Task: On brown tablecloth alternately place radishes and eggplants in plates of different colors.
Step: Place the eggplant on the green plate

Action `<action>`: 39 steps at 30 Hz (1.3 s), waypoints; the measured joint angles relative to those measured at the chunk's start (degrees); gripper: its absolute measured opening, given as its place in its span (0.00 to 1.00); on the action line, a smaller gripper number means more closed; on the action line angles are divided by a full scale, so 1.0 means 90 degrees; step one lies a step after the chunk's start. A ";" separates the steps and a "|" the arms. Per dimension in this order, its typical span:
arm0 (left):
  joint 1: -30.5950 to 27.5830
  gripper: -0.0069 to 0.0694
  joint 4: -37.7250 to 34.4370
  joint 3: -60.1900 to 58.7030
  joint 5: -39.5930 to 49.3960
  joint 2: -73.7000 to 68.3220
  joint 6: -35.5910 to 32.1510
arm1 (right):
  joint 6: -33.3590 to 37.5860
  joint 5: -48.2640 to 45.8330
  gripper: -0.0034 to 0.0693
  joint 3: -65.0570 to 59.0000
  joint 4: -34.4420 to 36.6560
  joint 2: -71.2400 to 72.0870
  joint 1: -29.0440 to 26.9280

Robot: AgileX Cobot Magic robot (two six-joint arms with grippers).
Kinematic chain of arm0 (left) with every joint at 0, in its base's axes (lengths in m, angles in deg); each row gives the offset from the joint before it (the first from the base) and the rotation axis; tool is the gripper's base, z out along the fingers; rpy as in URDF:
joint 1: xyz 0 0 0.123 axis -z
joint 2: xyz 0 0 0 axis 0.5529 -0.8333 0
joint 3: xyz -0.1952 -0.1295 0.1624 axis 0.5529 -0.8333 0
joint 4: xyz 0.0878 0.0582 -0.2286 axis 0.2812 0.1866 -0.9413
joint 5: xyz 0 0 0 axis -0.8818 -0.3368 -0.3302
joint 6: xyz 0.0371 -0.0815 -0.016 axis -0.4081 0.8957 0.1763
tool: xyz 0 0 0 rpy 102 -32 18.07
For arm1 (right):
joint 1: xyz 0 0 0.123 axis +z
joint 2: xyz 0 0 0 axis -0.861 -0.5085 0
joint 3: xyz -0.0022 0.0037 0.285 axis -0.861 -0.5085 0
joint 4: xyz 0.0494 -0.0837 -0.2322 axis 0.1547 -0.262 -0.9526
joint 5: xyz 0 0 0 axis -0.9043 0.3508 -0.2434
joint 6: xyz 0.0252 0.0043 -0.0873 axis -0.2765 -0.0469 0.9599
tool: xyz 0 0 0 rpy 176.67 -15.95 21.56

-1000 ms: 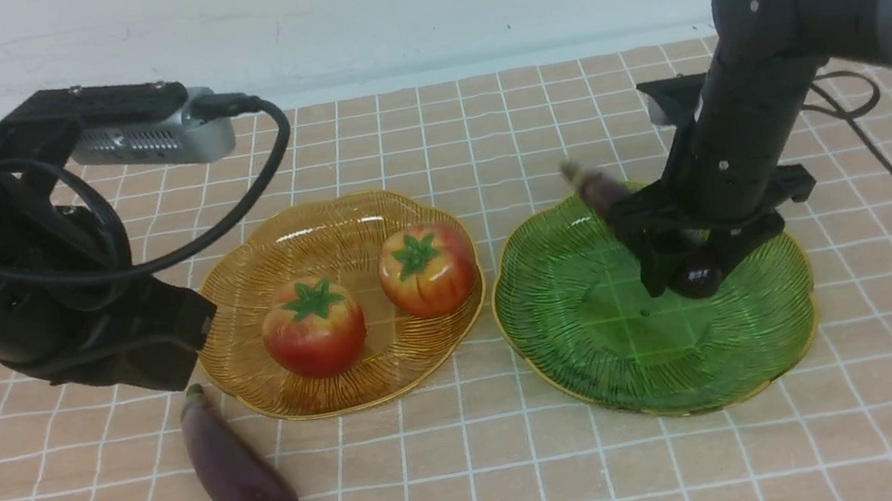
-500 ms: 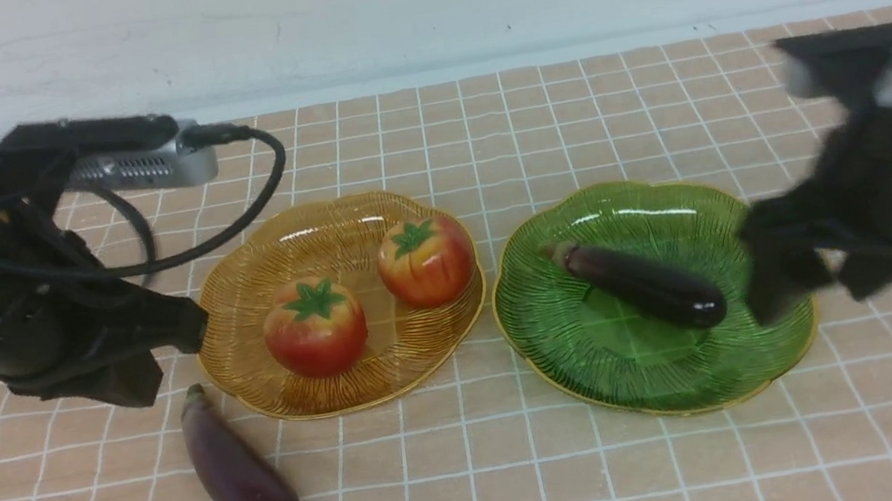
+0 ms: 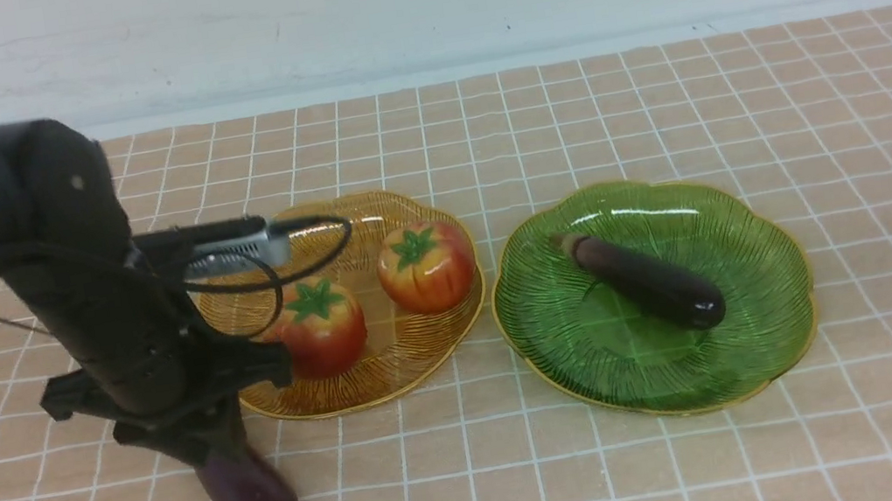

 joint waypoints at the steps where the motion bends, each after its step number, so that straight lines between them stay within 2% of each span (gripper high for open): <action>1: 0.0000 0.55 0.0196 0.0000 0.0138 0.0025 0.0007 | 0.0000 0.0000 0.31 0.0000 0.0009 0.0000 0.0000; 5: 0.0000 0.53 0.0985 0.0014 0.0690 0.0513 0.0427 | 0.0000 -0.0066 0.31 0.0000 0.0036 0.0000 0.0000; 8: -0.0006 0.53 0.1137 0.0210 0.0806 0.1161 0.0645 | 0.0000 -0.0095 0.31 0.0000 0.0058 0.0000 0.0000; 12: 0.0317 0.52 0.0060 0.0609 0.0361 0.1973 0.0421 | 0.0000 -0.0097 0.31 0.0000 0.0058 0.0000 0.0000; 16: 0.1332 0.52 -0.1271 0.0993 -0.0997 0.2016 -0.0533 | 0.0000 -0.0097 0.31 0.0000 0.0058 0.0000 0.0000; 18: 0.1985 0.52 -0.1602 0.1158 -0.1775 0.1686 -0.0842 | 0.0000 -0.0097 0.31 0.0000 0.0052 0.0000 0.0000; 22: 0.2605 0.53 -0.1674 0.1519 -0.2411 0.0818 -0.0814 | 0.0000 -0.0097 0.31 0.0000 0.0039 0.0000 0.0000; 30: 0.2759 0.65 -0.1674 0.2429 -0.2603 -0.0659 -0.0279 | 0.0008 -0.0102 0.31 0.0000 0.0032 0.0000 0.0000; 39: 0.2759 0.81 -0.1884 0.3013 -0.2348 -0.1093 -0.0211 | 0.0245 -0.0102 0.31 0.0000 0.0011 0.0000 0.0000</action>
